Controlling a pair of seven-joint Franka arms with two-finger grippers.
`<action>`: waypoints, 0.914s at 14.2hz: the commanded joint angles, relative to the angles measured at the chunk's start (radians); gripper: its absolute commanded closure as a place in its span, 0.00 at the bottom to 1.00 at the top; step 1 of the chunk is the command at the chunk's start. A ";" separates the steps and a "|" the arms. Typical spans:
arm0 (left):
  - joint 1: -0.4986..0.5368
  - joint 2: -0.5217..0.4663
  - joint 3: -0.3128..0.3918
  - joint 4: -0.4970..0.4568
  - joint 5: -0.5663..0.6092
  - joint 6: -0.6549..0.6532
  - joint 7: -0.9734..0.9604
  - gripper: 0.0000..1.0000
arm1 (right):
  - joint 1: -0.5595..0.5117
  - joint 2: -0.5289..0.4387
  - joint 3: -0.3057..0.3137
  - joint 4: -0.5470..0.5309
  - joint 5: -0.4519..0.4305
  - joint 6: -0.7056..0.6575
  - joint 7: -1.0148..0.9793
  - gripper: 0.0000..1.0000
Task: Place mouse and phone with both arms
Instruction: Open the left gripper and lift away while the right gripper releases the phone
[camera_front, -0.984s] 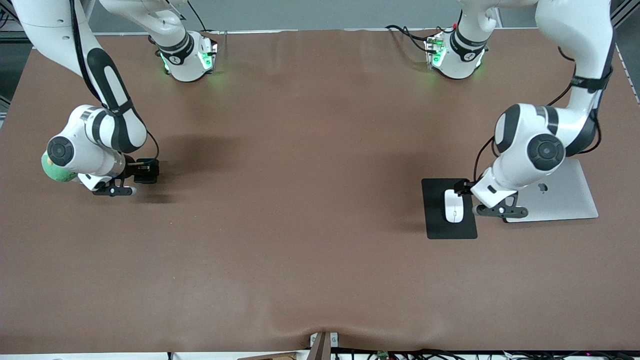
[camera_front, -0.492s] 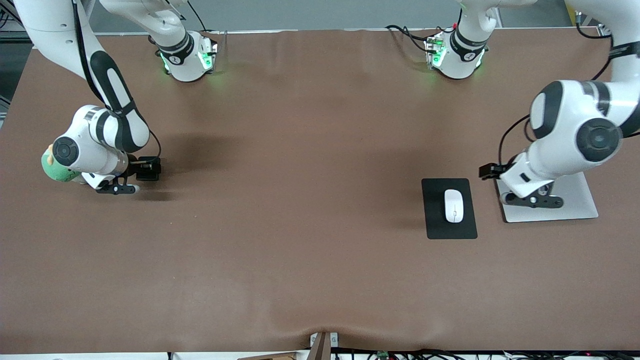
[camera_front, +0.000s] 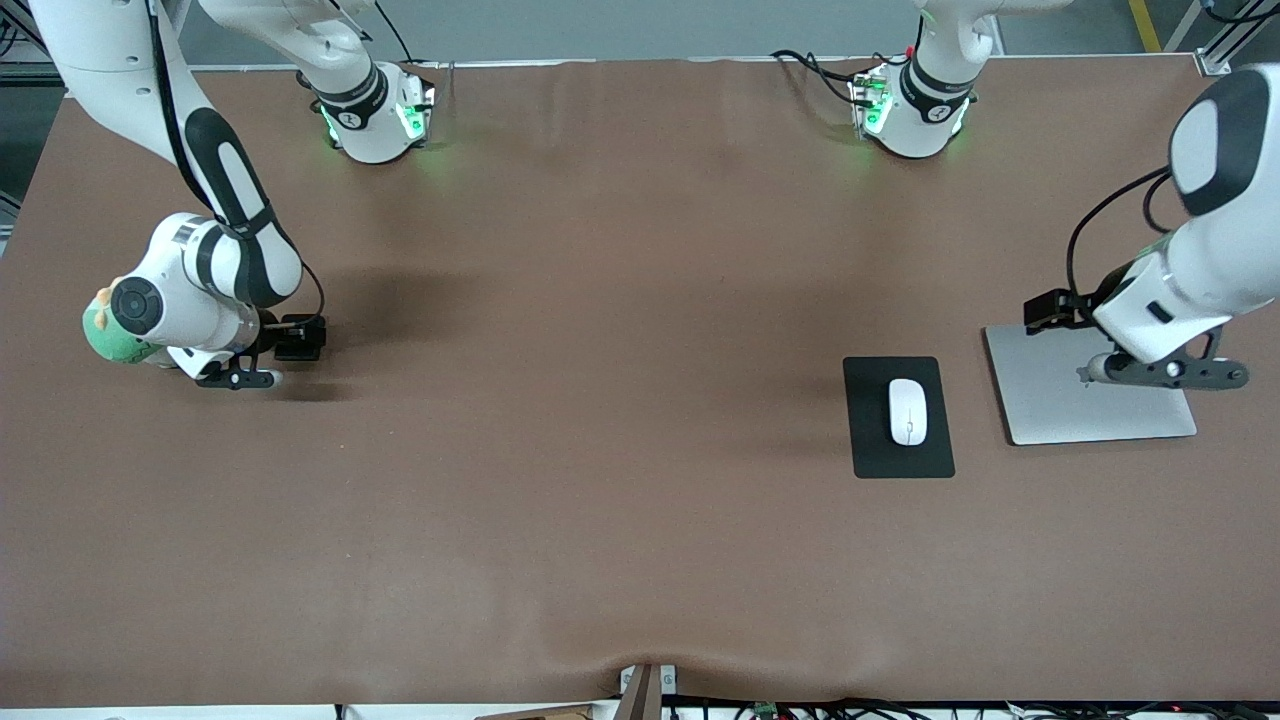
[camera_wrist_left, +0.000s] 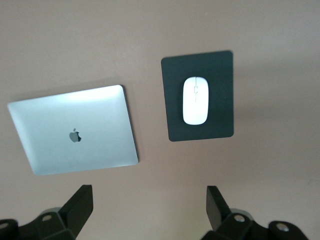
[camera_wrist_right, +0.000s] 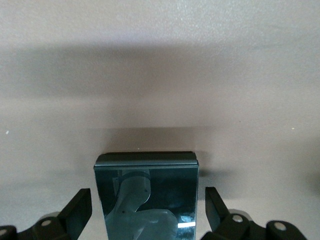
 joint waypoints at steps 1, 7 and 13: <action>-0.002 -0.009 -0.018 0.083 0.001 -0.082 0.004 0.00 | -0.017 -0.012 0.008 0.088 -0.008 -0.111 -0.013 0.00; 0.001 -0.083 -0.033 0.114 -0.005 -0.241 0.001 0.00 | -0.005 0.012 0.013 0.324 -0.008 -0.332 -0.013 0.00; 0.009 -0.141 -0.033 0.084 -0.045 -0.246 -0.050 0.00 | 0.001 0.112 0.017 0.538 -0.004 -0.367 -0.011 0.00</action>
